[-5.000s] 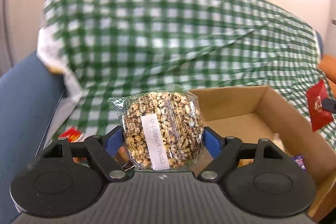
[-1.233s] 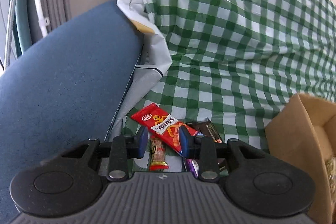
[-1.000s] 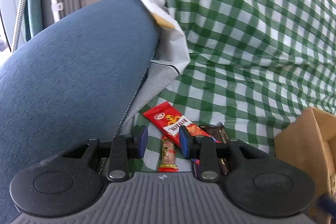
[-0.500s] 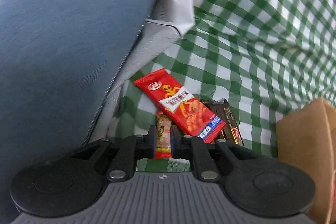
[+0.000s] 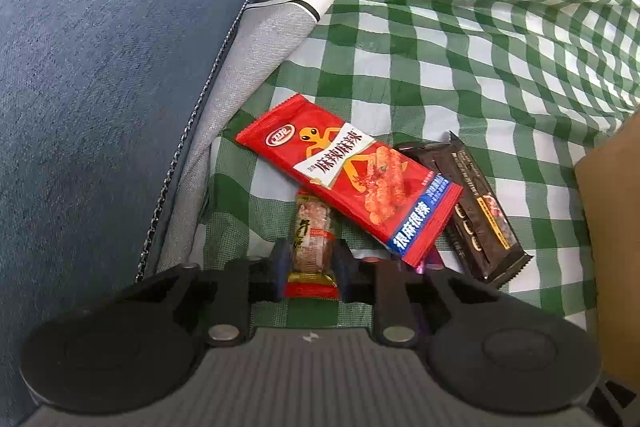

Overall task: Organize snacks
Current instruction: 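Grasp the small red-wrapped bar with the left tool while the right tool grasps the purple-white tube bar, then lift and carry the red-wrapped bar and tube bar over the box with both tools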

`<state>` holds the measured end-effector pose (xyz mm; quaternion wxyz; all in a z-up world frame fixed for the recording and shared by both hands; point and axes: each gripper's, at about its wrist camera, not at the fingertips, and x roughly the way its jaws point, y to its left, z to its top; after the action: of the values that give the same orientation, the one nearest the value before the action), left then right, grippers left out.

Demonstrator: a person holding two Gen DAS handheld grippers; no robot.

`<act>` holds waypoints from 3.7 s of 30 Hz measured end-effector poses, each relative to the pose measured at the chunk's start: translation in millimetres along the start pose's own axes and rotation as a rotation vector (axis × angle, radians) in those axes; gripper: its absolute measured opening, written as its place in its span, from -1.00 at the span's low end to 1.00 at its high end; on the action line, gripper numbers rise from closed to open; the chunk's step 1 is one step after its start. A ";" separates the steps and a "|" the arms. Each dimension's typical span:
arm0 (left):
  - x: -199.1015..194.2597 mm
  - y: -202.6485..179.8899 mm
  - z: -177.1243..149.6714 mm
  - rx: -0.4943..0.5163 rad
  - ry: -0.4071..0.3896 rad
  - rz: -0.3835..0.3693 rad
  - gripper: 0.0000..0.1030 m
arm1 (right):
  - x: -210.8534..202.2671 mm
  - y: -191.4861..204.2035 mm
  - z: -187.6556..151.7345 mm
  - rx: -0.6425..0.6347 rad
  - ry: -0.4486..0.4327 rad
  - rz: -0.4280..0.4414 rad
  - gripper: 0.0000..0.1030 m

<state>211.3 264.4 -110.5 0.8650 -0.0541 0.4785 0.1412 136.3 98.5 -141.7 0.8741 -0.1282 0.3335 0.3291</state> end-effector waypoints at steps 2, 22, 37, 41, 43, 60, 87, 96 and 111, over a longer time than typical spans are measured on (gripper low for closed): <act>-2.3 0.2 -1.1 0.001 0.005 0.005 -0.56 | -2.8 -0.1 -0.3 -0.005 -0.011 0.003 -0.28; -38.4 11.1 -56.1 0.023 0.230 -0.152 -0.58 | -64.9 4.9 -49.0 0.004 0.127 0.056 -0.25; -29.3 -4.7 -46.9 0.053 0.212 -0.106 -0.32 | -43.3 2.5 -30.4 0.118 0.068 0.078 -0.07; -29.5 -2.8 -47.4 0.061 0.211 -0.106 -0.39 | -34.8 9.4 -29.0 0.096 0.060 0.049 -0.12; -30.1 -0.8 -46.8 0.057 0.206 -0.100 -0.54 | -35.0 10.7 -28.8 0.085 0.050 0.018 -0.36; -81.6 -3.5 -41.5 -0.056 -0.014 -0.183 -0.65 | -102.6 -26.9 -11.0 0.233 -0.190 0.040 -0.61; -149.0 -61.8 -33.7 0.005 -0.354 -0.293 -0.65 | -221.8 -179.8 -68.2 0.454 -0.460 -0.153 -0.61; -148.9 -76.8 -34.0 0.043 -0.373 -0.298 -0.65 | -226.8 -181.7 -72.6 0.441 -0.464 -0.230 -0.61; -156.2 -100.8 -37.6 0.095 -0.433 -0.326 -0.65 | -239.3 -198.6 -87.4 0.466 -0.469 -0.282 -0.61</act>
<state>132.1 129.6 -3.2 0.9600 -0.0584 0.2736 -0.0142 89.7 -206.5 -46.2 0.9694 0.1088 0.1690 0.1410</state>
